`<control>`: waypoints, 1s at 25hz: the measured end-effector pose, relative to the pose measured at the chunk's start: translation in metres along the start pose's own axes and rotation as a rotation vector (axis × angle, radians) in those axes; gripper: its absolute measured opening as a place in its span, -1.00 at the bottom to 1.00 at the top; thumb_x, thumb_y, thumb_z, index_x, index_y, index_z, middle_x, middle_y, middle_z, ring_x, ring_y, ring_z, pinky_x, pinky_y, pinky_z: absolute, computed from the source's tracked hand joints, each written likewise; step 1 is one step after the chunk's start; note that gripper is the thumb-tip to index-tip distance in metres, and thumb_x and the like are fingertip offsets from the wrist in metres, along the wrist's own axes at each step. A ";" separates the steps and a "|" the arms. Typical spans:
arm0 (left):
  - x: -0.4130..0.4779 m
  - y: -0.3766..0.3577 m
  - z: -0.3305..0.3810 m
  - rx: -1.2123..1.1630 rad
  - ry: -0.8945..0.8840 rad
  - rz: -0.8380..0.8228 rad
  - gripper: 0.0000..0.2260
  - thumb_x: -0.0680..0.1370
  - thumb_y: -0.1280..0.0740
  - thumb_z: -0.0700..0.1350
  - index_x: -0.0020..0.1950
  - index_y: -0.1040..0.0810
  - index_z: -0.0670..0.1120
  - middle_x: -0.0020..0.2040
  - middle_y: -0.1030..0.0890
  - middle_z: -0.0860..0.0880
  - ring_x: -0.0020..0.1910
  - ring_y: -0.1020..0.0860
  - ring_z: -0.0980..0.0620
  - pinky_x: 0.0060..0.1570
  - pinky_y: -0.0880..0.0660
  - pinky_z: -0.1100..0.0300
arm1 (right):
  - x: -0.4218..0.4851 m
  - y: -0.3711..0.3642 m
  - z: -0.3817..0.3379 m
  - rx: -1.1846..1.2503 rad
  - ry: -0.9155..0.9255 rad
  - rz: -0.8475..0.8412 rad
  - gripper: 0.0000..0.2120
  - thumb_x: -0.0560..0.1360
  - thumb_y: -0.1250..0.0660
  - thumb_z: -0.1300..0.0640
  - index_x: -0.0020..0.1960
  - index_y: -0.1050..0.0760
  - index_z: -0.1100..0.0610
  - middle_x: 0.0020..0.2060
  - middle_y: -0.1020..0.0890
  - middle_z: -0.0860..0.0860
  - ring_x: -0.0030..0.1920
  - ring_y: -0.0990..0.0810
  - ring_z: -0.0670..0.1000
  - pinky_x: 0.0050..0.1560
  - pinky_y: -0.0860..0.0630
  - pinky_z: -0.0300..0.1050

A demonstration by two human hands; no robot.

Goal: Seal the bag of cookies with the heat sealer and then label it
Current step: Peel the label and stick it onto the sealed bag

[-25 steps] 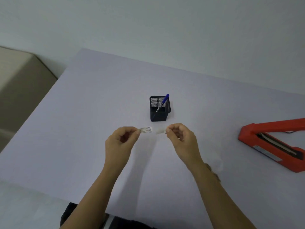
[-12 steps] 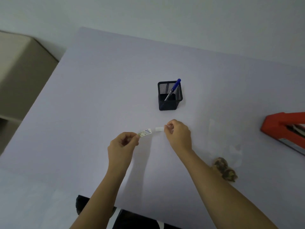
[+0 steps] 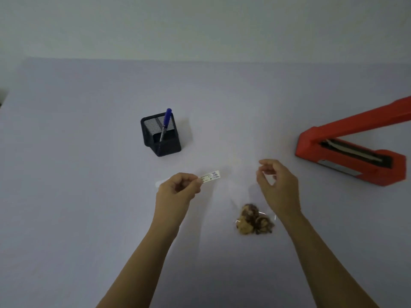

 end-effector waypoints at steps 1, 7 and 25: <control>0.004 -0.025 0.000 0.017 0.007 -0.058 -0.96 0.48 -0.39 -0.14 -0.14 -0.64 -0.07 -0.25 -0.66 -0.06 -0.15 -0.61 -0.12 -0.03 -0.57 0.05 | 0.002 0.013 0.018 -0.006 -0.026 -0.004 -0.77 0.45 -0.37 0.28 0.09 -0.52 0.11 -0.15 -0.61 -0.04 -0.10 -0.57 -0.06 -0.05 -0.40 -0.49; 0.033 -0.128 -0.012 0.050 0.101 -0.202 -0.93 0.48 -0.38 -0.18 -0.16 -0.63 -0.17 -0.21 -0.67 -0.16 -0.21 -0.60 0.01 -0.13 -0.57 0.21 | 0.014 -0.010 0.053 0.063 0.018 -0.278 -0.57 0.41 -0.42 0.22 0.23 -0.41 0.03 0.01 -0.56 -0.17 0.09 -0.51 -0.19 0.15 -0.38 -0.36; 0.046 -0.141 -0.030 0.341 0.065 -0.062 -0.89 0.44 -0.38 -0.14 -0.28 -0.65 -0.06 -0.36 -0.67 -0.03 -0.29 -0.61 0.00 -0.08 -0.60 0.06 | 0.012 -0.013 0.074 -0.035 0.230 -0.159 -0.64 0.40 -0.35 0.07 0.17 -0.47 0.12 0.05 -0.56 -0.09 0.08 -0.45 -0.13 0.18 -0.30 -0.32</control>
Point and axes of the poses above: each hand's wrist, its own x-axis towards the middle knuckle, its own y-axis out of the back of the hand, z = x × y, the point moved 10 cm from there along x, towards the middle knuckle
